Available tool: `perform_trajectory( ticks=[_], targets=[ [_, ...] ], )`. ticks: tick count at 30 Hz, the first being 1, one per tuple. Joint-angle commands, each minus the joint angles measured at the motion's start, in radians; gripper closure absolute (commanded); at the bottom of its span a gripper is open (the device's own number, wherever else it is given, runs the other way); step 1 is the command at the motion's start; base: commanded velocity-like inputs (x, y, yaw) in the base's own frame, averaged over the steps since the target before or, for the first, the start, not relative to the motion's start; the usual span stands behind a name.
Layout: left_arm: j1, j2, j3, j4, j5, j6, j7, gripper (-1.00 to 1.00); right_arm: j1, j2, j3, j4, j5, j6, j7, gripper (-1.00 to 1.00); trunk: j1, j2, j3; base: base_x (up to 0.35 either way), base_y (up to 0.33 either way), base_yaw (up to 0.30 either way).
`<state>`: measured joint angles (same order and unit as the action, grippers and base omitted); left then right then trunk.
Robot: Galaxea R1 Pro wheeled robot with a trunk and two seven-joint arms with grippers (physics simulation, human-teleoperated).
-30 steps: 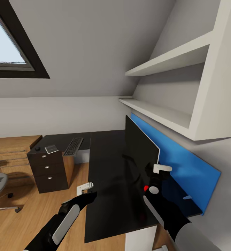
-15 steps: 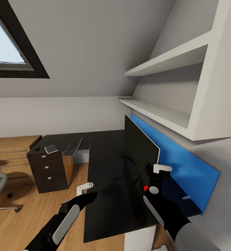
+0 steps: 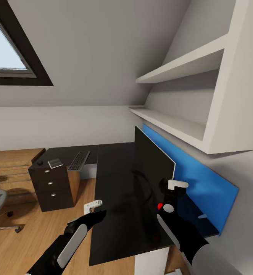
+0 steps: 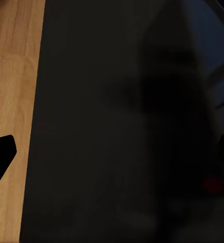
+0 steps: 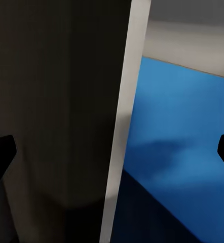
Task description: In the bedroom, organize the workspace by keeping the computer under the desk, ensuring the monitor is on the desk, placing the keyboard on the desk next to the monitor, placing the mouse on the desk next to the keyboard, moving the folder from the swivel chair onto the desk next to the mouse, stacking the notebook on top of the folder with the pen on top of the notebook, and positioning the swivel chair next to the desk.
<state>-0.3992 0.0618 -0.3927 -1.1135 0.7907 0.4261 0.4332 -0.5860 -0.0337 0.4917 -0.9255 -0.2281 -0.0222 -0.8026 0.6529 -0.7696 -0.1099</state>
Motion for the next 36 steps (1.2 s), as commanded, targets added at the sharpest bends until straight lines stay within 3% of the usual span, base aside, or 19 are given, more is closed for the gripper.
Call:
perform_trajectory(
  ticks=[1,14,36],
  targets=[
    [-0.001,0.001,-0.003,-0.002,0.01,0.0,0.01,-1.0,-0.002,-0.002,0.005,-0.001,-0.01,-0.002,-0.007,-1.0,0.0,-0.001,-0.002,0.0,-0.027,0.0],
    [-0.001,0.001,-0.004,-0.002,0.01,0.0,0.01,-1.0,-0.002,-0.001,0.006,-0.001,-0.01,-0.002,-0.007,-1.0,0.0,-0.001,-0.002,-0.087,-0.005,0.0],
    [-0.001,0.001,-0.005,-0.002,0.01,0.0,0.01,-1.0,-0.002,0.004,0.006,-0.001,-0.011,-0.003,-0.006,-1.0,0.0,-0.001,-0.002,-0.308,0.0,0.0]
  ],
)
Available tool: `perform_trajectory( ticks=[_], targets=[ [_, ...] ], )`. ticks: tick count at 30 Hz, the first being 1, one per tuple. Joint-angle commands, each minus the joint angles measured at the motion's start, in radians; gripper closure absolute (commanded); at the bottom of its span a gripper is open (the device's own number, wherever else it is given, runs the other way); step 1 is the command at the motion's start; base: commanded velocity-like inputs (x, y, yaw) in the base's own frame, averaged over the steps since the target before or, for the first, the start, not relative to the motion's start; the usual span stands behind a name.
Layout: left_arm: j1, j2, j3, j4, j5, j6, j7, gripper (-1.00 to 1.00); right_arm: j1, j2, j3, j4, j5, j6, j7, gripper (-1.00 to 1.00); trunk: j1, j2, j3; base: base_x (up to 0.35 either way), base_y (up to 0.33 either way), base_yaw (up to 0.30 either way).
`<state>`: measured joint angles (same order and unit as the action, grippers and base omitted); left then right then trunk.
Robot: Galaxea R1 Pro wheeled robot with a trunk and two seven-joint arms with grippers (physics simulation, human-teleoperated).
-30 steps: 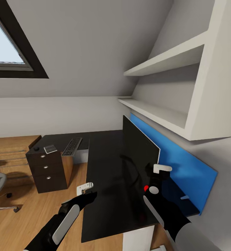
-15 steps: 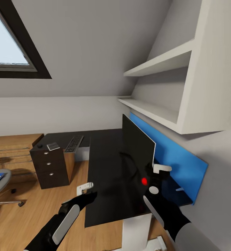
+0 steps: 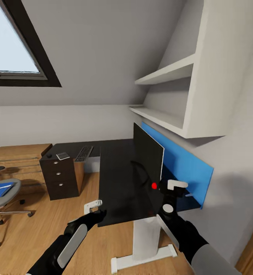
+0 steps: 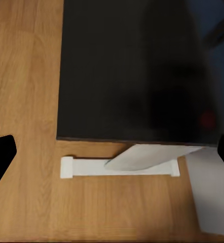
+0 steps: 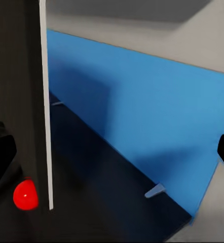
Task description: In the bedroom, organize the workspace by keeping the computer under the desk, ensuring the monitor is on the desk, placing the keyboard on the desk next to the monitor, placing the mouse on the desk next to the keyboard, moving the folder from the swivel chair onto the desk next to the mouse, stacking the notebook on top of the folder with the pen on top of the notebook, and positioning the swivel chair next to the desk.
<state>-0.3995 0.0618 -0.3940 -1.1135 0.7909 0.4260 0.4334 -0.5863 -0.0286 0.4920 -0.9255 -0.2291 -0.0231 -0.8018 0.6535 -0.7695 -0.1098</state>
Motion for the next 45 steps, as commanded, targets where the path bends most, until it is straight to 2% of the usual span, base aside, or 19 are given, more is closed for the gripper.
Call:
perform_trajectory(
  ticks=[1,12,25,30,35,39,41,43,44,45],
  targets=[
    [-0.001,0.001,-0.003,-0.002,0.01,0.0,0.01,-1.0,-0.001,-0.001,0.006,-0.001,-0.01,-0.003,-0.007,-1.0,0.0,-0.002,-0.002,-0.336,0.0,0.0],
    [-0.001,0.0,-0.003,-0.002,0.009,0.0,0.01,-1.0,-0.001,0.002,0.013,-0.001,-0.012,-0.003,-0.006,-1.0,0.0,-0.002,-0.002,-0.337,0.0,0.0],
    [-0.001,0.0,-0.003,-0.002,0.017,0.0,0.008,-1.0,-0.001,0.003,0.012,0.004,-0.01,-0.003,-0.005,-1.0,-0.05,0.089,0.039,-0.337,0.0,0.0],
    [-0.001,0.0,-0.002,-0.001,0.02,0.0,0.005,-1.0,-0.001,0.003,0.014,0.04,-0.013,-0.004,-0.005,-1.0,-0.069,0.124,0.055,-0.304,0.0,0.0],
    [-0.001,-0.002,-0.003,0.005,0.023,-0.08,0.01,-1.0,0.001,0.001,0.01,0.061,-0.019,-0.034,-0.007,-1.0,-0.088,0.159,0.07,-0.062,0.0,0.0],
    [-0.001,-0.002,-0.003,0.066,0.023,-0.13,0.008,-1.0,0.03,-0.002,0.009,0.067,-0.021,-0.072,-0.009,-1.0,-0.104,0.187,0.083,-0.015,0.0,0.0],
    [-0.001,-0.002,-0.003,0.125,0.022,-0.143,0.006,-1.0,0.057,-0.002,0.008,0.07,-0.022,-0.086,-0.008,-1.0,-0.111,0.201,0.089,-0.006,0.0,0.0],
    [-0.001,-0.004,-0.003,0.281,0.019,-0.16,0.002,-1.0,0.122,0.002,0.011,0.09,-0.022,-0.1,-0.003,-1.0,-0.119,0.215,0.095,-0.002,0.0,0.0],
    [-0.001,-0.005,-0.004,0.331,0.017,-0.17,0.002,-1.0,0.149,0.009,0.013,0.113,-0.022,-0.108,0.004,-1.0,-0.123,0.222,0.098,0.0,0.0,0.0],
    [-0.001,-0.037,-0.004,0.53,0.017,-0.259,-0.001,-1.0,0.202,0.06,0.014,0.303,-0.021,-0.212,0.04,-1.0,-0.127,0.229,0.102,0.0,0.0,0.0]
  ],
)
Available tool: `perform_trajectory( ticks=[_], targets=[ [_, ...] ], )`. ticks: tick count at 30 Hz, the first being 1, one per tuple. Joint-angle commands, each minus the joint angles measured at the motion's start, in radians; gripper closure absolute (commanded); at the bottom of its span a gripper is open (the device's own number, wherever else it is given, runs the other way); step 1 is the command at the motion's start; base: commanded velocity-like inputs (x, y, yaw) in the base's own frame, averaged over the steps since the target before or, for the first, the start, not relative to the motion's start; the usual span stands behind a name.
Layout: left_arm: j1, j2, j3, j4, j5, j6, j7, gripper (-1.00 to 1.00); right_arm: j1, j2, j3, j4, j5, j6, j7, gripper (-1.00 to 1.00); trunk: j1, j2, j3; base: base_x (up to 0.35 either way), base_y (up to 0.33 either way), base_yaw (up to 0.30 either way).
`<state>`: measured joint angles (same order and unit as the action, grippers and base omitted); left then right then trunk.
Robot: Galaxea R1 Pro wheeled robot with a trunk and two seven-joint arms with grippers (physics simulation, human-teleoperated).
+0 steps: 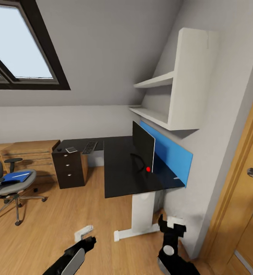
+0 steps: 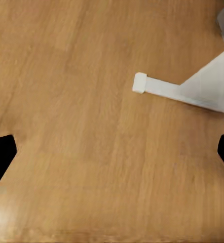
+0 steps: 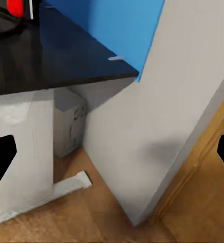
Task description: In the bedroom, organize the workspace by keeping the computer under the desk, ensuring the monitor is on the desk, placing the keyboard on the desk next to the monitor, placing the mouse on the desk next to the keyboard, moving the folder from the swivel chair onto the desk next to the mouse, stacking the notebook on top of the folder with the pen on top of the notebook, and positioning the swivel chair next to the desk.
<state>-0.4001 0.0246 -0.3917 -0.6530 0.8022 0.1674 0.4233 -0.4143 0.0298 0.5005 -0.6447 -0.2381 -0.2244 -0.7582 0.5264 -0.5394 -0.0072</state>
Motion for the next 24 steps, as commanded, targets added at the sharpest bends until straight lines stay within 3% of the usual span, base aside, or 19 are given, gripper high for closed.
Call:
perform_trajectory(
  ticks=[1,2,3,4,9,11,13,16,20,24],
  targets=[
    [0.0,-0.006,-0.006,0.095,0.005,-0.01,0.008,-1.0,0.032,0.005,0.006,0.049,-0.012,-0.026,0.0,-1.0,-0.004,0.006,0.002,0.0,0.0,0.0],
    [0.0,-0.019,-0.006,0.143,0.004,-0.029,0.008,-1.0,0.035,0.013,0.006,0.101,-0.012,-0.059,0.012,-1.0,-0.007,0.013,0.005,0.0,0.0,0.0],
    [0.0,-0.06,-0.006,0.285,0.002,-0.094,0.005,-1.0,0.038,0.037,0.005,0.254,-0.013,-0.16,0.091,-1.0,-0.011,0.02,0.008,0.0,0.0,0.0],
    [0.0,-0.07,-0.006,0.332,0.003,-0.119,0.005,-1.0,0.038,0.04,0.003,0.298,-0.013,-0.189,0.127,-1.0,-0.015,0.027,0.011,0.0,0.0,0.0],
    [0.0,-0.085,-0.006,0.483,0.004,-0.215,-0.012,-1.0,0.039,0.043,-0.001,0.429,-0.014,-0.291,0.273,-1.0,-0.034,0.062,0.027,0.0,0.0,0.016],
    [0.0,-0.086,-0.005,0.532,0.003,-0.248,-0.061,-1.0,0.039,0.044,-0.004,0.475,-0.015,-0.338,0.316,-1.0,-0.042,0.076,0.033,0.0,0.0,0.127],
    [0.0,-0.084,-0.006,0.549,0.002,-0.259,-0.126,-1.0,0.04,0.049,-0.003,0.491,-0.016,-0.355,0.331,-1.0,-0.05,0.09,0.039,0.0,0.0,0.222],
    [0.0,-0.083,-0.008,0.556,-0.004,-0.262,-0.16,-1.0,0.04,0.064,-0.004,0.496,-0.018,-0.36,0.336,-1.0,-0.053,0.097,0.041,0.0,0.0,0.246],
    [0.0,-0.082,-0.007,0.571,-0.035,-0.266,-0.174,-1.0,0.04,0.073,-0.004,0.499,-0.051,-0.36,0.341,-1.0,-0.053,0.097,0.039,0.0,0.0,0.253],
    [0.0,-0.082,-0.008,0.578,-0.043,-0.266,-0.176,-1.0,0.04,0.074,-0.005,0.5,-0.065,-0.36,0.362,-1.0,-0.053,0.097,0.034,0.0,0.0,0.197]
  ],
)
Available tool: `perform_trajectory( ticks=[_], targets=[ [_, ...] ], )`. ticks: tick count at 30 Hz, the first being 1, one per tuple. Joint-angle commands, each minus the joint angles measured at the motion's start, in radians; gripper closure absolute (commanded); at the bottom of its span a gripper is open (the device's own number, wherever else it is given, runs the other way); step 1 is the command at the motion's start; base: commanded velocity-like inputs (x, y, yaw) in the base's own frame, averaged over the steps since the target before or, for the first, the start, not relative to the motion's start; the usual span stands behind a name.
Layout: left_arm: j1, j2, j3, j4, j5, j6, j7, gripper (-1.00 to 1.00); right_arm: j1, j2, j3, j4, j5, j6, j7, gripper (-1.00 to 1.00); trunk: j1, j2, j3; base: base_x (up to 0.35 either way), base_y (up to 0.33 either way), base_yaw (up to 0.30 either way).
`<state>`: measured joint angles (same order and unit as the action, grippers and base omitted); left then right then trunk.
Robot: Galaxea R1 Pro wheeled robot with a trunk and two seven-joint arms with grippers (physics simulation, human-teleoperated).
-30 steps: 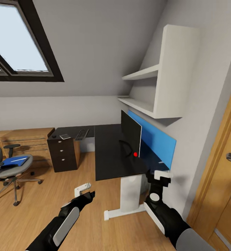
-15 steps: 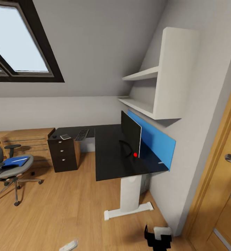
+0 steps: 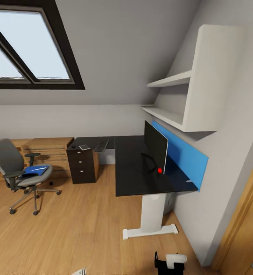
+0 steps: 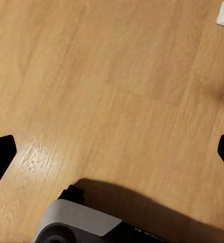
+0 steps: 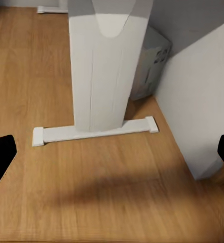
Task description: In the bedroom, organize the workspace by keeping the computer under the desk, ensuring the monitor is on the desk, placing the keyboard on the desk next to the monitor, placing the mouse on the desk next to the keyboard, moving the folder from the swivel chair onto the desk next to the mouse, stacking the notebook on top of the folder with the pen on top of the notebook, and positioning the swivel chair next to the desk.
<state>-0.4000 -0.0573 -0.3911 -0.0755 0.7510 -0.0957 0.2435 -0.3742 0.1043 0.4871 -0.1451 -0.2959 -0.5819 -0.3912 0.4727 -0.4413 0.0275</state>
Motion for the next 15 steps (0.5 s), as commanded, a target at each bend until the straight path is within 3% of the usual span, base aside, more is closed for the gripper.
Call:
perform_trajectory(
  ticks=[1,7,8,9,10,15],
  targets=[
    [0.0,0.0,-0.008,0.003,0.007,-0.003,0.004,-1.0,0.0,0.0,0.009,0.001,-0.008,-0.003,0.009,-1.0,0.0,-0.001,-0.002,0.0,0.0,0.163],
    [0.0,-0.001,-0.009,0.007,0.002,-0.026,0.004,-1.0,0.0,-0.004,0.009,0.022,-0.008,-0.006,0.077,-1.0,0.0,-0.001,-0.004,0.0,0.042,0.065],
    [0.0,-0.001,-0.009,0.009,-0.004,-0.036,0.004,-1.0,-0.001,-0.005,0.009,0.025,-0.008,-0.007,0.093,-1.0,0.0,-0.001,-0.004,0.0,0.191,0.01],
    [0.0,-0.004,-0.011,0.026,-0.04,-0.051,0.003,-1.0,0.0,-0.008,0.008,0.03,-0.007,-0.007,0.141,-1.0,0.0,-0.001,-0.004,0.0,0.274,0.002],
    [0.0,-0.005,-0.012,0.029,-0.048,-0.053,0.003,-1.0,-0.001,-0.009,0.008,0.033,-0.007,-0.007,0.148,-1.0,0.0,-0.001,-0.004,0.0,0.282,0.001],
    [0.0,-0.005,-0.012,0.033,-0.061,-0.056,0.003,-1.0,0.0,-0.008,0.01,0.042,-0.005,-0.007,0.158,-1.0,0.0,-0.001,-0.004,0.0,0.291,0.0]
  ],
)
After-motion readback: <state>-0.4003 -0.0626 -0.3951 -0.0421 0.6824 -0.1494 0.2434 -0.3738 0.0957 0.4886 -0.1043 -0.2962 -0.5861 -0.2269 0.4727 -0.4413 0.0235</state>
